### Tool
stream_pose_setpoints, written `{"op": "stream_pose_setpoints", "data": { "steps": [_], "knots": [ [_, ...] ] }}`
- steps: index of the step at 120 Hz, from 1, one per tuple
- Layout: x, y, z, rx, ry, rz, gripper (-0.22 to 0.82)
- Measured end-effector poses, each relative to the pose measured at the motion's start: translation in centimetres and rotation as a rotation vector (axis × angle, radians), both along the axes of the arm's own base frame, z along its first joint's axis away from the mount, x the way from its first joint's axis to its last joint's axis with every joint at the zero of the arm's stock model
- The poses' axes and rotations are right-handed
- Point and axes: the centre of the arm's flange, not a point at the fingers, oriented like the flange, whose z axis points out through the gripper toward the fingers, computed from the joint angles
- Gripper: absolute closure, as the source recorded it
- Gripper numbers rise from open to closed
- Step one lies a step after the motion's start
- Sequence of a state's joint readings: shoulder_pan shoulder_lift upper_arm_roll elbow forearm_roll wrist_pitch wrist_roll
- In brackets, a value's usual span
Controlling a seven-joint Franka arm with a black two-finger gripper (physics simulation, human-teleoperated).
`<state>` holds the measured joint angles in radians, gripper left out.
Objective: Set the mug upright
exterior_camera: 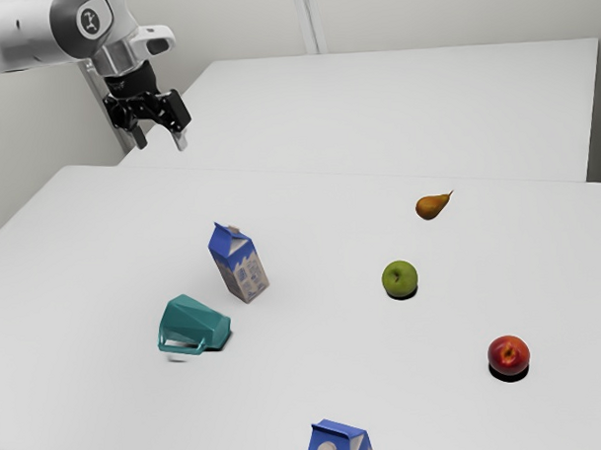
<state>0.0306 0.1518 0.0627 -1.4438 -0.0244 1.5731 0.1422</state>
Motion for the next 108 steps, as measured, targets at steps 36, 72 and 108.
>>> {"op": "stream_pose_setpoints", "data": {
  "steps": [36,72,108],
  "knots": [
    [-0.2,-0.1,-0.6,-0.006,0.016,0.017,0.0],
    [-6.3,-1.0,-1.6,-0.163,0.087,0.044,0.0],
    [-11.5,11.0,-7.4,-0.475,0.143,0.222,0.0]
  ]
}}
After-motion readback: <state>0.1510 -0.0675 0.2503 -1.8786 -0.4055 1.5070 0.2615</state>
